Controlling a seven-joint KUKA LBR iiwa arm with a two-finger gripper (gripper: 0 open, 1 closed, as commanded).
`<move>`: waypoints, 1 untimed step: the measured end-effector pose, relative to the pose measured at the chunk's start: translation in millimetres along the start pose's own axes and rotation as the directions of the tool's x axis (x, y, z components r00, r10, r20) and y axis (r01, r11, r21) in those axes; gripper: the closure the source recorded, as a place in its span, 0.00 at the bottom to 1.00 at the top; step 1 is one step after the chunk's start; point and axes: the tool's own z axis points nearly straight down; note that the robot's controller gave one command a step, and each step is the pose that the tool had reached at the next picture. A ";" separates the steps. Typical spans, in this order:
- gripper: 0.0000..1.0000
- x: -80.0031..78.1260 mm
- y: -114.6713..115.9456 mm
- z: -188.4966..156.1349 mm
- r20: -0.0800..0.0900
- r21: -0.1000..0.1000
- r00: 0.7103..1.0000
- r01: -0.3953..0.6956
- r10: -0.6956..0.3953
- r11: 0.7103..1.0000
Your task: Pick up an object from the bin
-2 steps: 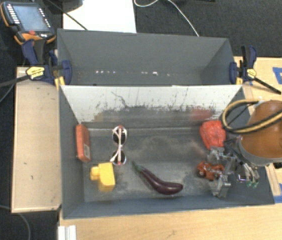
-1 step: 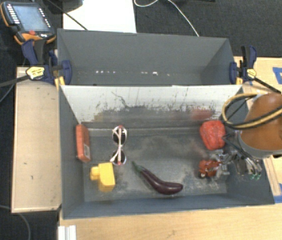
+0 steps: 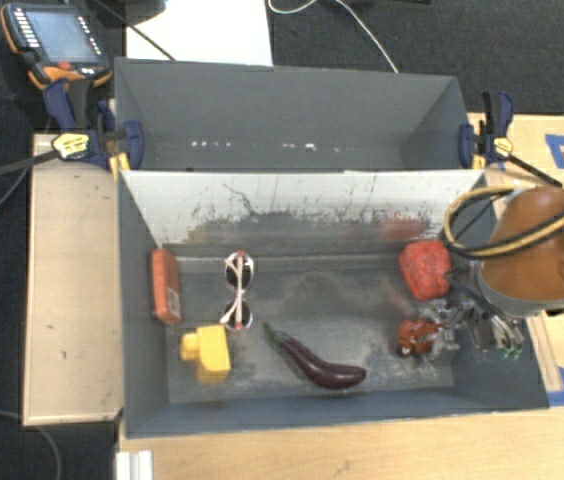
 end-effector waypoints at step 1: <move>1.00 0.8 0.4 -2.3 -0.001 -0.001 1.000 0.000 0.000 1.000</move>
Offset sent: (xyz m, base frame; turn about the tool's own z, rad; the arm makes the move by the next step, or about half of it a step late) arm 0.0000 -0.0001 0.0614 0.0000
